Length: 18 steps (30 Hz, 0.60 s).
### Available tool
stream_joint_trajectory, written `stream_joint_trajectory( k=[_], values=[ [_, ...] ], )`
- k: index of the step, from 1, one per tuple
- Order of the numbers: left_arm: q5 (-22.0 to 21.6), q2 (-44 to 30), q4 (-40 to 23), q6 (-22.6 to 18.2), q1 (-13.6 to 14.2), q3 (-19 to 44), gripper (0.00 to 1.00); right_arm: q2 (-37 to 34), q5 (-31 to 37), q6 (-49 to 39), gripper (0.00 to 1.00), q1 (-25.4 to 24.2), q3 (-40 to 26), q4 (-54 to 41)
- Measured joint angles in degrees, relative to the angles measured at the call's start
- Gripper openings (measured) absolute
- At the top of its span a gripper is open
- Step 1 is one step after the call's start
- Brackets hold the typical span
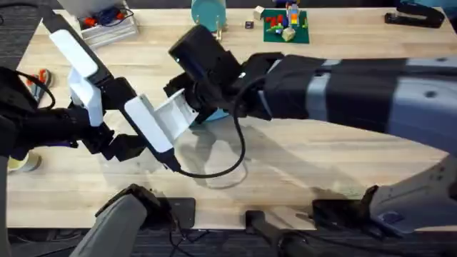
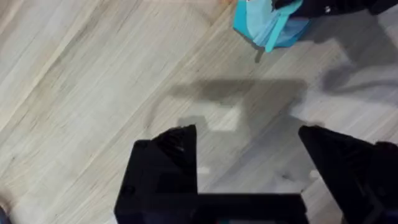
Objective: Unzip the bag, pick up the pens from the table one at a time and place them inside, then zip the bag closed.
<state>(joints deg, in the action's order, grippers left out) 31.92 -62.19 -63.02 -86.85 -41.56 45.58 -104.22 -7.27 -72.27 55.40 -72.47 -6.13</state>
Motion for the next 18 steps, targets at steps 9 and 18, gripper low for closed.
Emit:
stream_joint_trajectory(
  k=[9, 18],
  values=[
    [0.0, 0.0, 0.0, 0.0, 0.0, 0.0, 0.992, 2.1, 0.0, 2.4, 0.031, -0.4, 0.0, -0.4],
    [0.0, 0.0, 0.0, 0.0, 0.0, 0.0, 0.992, 2.1, 0.0, 5.4, 0.031, -1.2, 0.0, -0.4]
  ],
)
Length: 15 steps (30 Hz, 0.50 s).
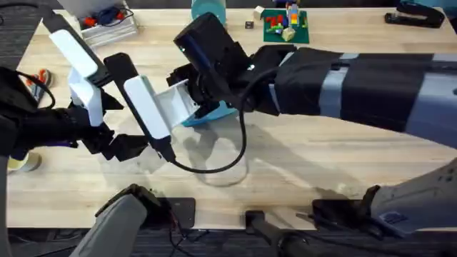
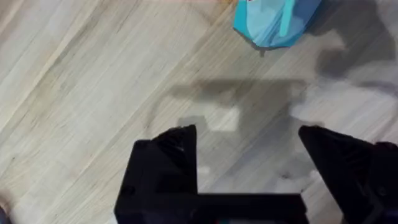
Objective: Unzip the bag, pick up the pens from the table one at a time and place them inside, then zip the bag closed.
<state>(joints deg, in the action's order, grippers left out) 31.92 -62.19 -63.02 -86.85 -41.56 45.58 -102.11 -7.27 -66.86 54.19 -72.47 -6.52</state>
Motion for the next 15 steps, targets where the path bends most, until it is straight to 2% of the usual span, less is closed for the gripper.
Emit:
stream_joint_trajectory(
  k=[15],
  values=[
    [0.0, 0.0, 0.0, 0.0, 0.0, 0.0, 0.993, 0.0, 0.0, 0.7, 0.031, 0.0, 0.0, 0.0]
  ],
)
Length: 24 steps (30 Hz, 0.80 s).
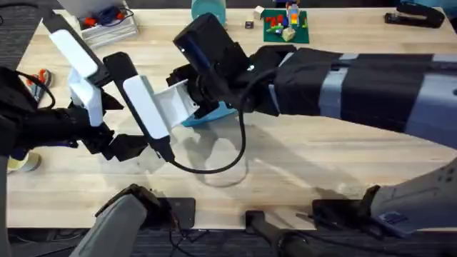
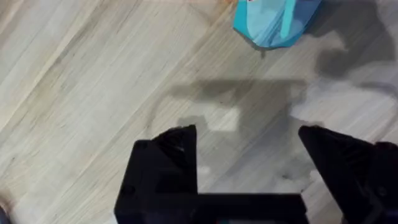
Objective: Unzip the bag, pick up the pens from the table one at a time and place them inside, then zip the bag closed.
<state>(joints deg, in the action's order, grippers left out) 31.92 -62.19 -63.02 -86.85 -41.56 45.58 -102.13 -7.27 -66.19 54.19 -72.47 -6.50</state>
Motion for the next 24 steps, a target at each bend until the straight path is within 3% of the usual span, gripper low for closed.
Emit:
stream_joint_trajectory(
  k=[17, 24],
  values=[
    [0.1, 0.0, 0.2, 0.0, 0.0, 0.0, 0.993, 0.0, -1.6, 0.0, 0.030, -0.1, 0.0, 0.0],
    [4.9, 0.0, -5.1, 0.0, 0.0, 0.0, 0.993, 0.0, -1.7, 0.0, 0.031, -0.5, 0.0, 0.0]
  ],
)
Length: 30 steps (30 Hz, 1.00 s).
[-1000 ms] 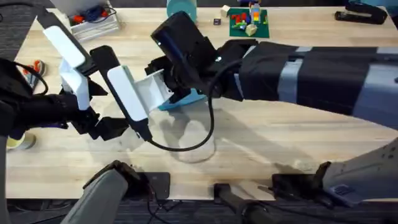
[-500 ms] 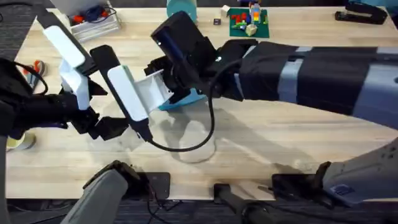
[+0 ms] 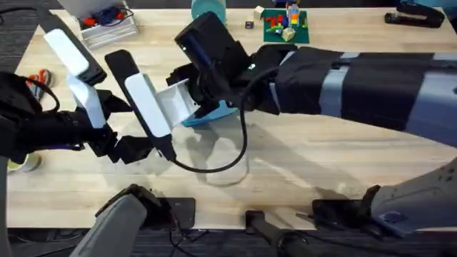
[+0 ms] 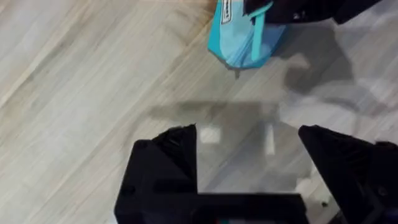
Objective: Unzip the bag, pick up the pens from the table one at a time and place them inside, then zip the bag closed.
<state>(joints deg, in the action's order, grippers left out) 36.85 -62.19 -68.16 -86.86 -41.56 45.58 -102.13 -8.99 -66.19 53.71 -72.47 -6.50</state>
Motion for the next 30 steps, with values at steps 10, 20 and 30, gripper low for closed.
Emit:
stream_joint_trajectory(
  k=[10, 20, 30],
  values=[
    [12.4, 0.0, -0.5, 0.0, 0.0, 0.0, 0.993, 0.0, -0.5, 0.0, 0.031, -1.6, 0.0, 0.0],
    [18.1, -4.8, 1.8, 0.0, 0.0, 0.0, 0.993, 0.0, -1.3, 0.0, 0.031, -2.8, 0.0, 0.0],
    [22.7, -17.5, 4.3, 0.0, 0.0, 0.0, 0.993, 0.0, -1.7, 0.2, 0.031, -3.7, 0.0, 0.0]
  ],
)
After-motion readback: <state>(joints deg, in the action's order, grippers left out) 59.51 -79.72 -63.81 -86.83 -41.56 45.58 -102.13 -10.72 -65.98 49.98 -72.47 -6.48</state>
